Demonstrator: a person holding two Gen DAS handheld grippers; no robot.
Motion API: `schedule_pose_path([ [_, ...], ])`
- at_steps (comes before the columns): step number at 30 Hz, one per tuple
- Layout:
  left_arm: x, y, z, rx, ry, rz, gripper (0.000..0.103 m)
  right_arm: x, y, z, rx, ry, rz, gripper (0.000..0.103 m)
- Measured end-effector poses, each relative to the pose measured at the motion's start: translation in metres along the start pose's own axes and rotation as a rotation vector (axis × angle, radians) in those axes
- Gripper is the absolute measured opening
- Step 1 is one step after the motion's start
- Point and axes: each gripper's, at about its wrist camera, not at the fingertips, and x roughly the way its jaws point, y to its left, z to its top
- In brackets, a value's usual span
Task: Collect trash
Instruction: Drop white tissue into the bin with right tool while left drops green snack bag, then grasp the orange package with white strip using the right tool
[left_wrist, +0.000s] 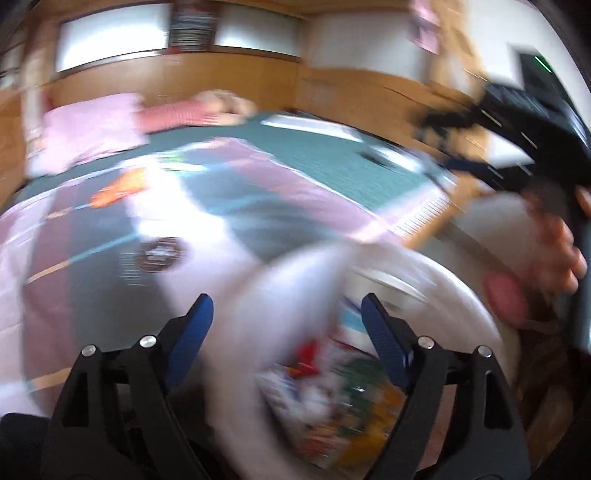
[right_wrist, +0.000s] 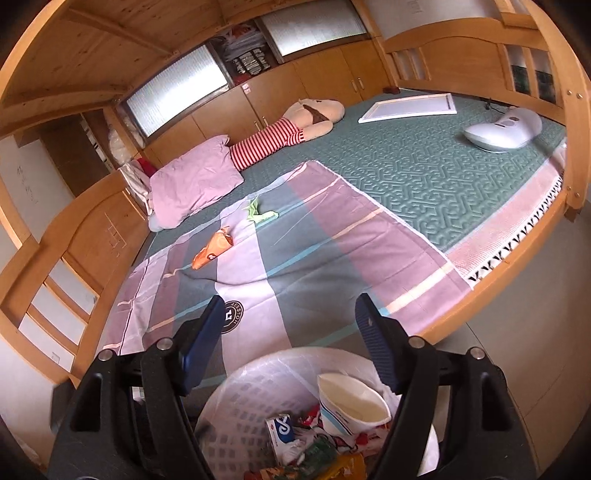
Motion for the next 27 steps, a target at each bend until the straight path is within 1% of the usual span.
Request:
schedule_pose_path([
  [1, 0.003, 0.020, 0.006, -0.049, -0.005, 0.069, 0.084, 0.005, 0.004, 0.003, -0.012, 0.007, 0.002, 0.073],
  [3, 0.009, 0.050, 0.015, -0.113, 0.004, 0.146, 0.084, 0.024, 0.020, 0.012, -0.053, 0.035, 0.001, 0.074],
  [4, 0.013, 0.065, 0.020, -0.143, 0.009, 0.173, 0.085, 0.032, 0.027, 0.015, -0.070, 0.049, 0.003, 0.074],
  [6, 0.022, 0.100, 0.030, -0.211, 0.009, 0.246, 0.086, 0.054, 0.046, 0.023, -0.118, 0.076, 0.019, 0.076],
  [7, 0.027, 0.119, 0.036, -0.249, 0.013, 0.304, 0.087, 0.066, 0.057, 0.027, -0.145, 0.084, 0.027, 0.078],
  [9, 0.034, 0.147, 0.041, -0.303, 0.022, 0.382, 0.089, 0.095, 0.081, 0.033, -0.203, 0.097, 0.037, 0.080],
  [10, 0.039, 0.165, 0.046, -0.347, 0.028, 0.437, 0.090, 0.107, 0.089, 0.036, -0.222, 0.104, 0.041, 0.081],
  [11, 0.042, 0.178, 0.048, -0.378, 0.036, 0.470, 0.090, 0.124, 0.099, 0.038, -0.240, 0.119, 0.049, 0.081],
  [13, 0.049, 0.211, 0.054, -0.467, 0.053, 0.539, 0.091, 0.158, 0.116, 0.044, -0.239, 0.161, 0.077, 0.081],
  [16, 0.047, 0.240, 0.052, -0.559, 0.056, 0.587, 0.093, 0.219, 0.139, 0.049, -0.186, 0.245, 0.135, 0.081],
  [18, 0.048, 0.253, 0.038, -0.637, 0.090, 0.639, 0.093, 0.261, 0.156, 0.052, -0.159, 0.280, 0.133, 0.083],
  [19, 0.048, 0.258, 0.030, -0.688, 0.104, 0.645, 0.093, 0.281, 0.163, 0.053, -0.146, 0.292, 0.128, 0.086],
  [21, 0.047, 0.261, 0.020, -0.752, 0.107, 0.624, 0.093, 0.331, 0.176, 0.058, -0.110, 0.324, 0.107, 0.087],
  [24, 0.048, 0.266, 0.016, -0.806, 0.102, 0.612, 0.093, 0.390, 0.189, 0.066, -0.046, 0.346, 0.091, 0.087],
  [25, 0.047, 0.268, 0.015, -0.830, 0.090, 0.612, 0.094, 0.410, 0.192, 0.068, -0.016, 0.356, 0.084, 0.088],
  [27, 0.047, 0.269, 0.013, -0.872, 0.072, 0.599, 0.095, 0.447, 0.191, 0.072, 0.082, 0.379, 0.052, 0.088],
])
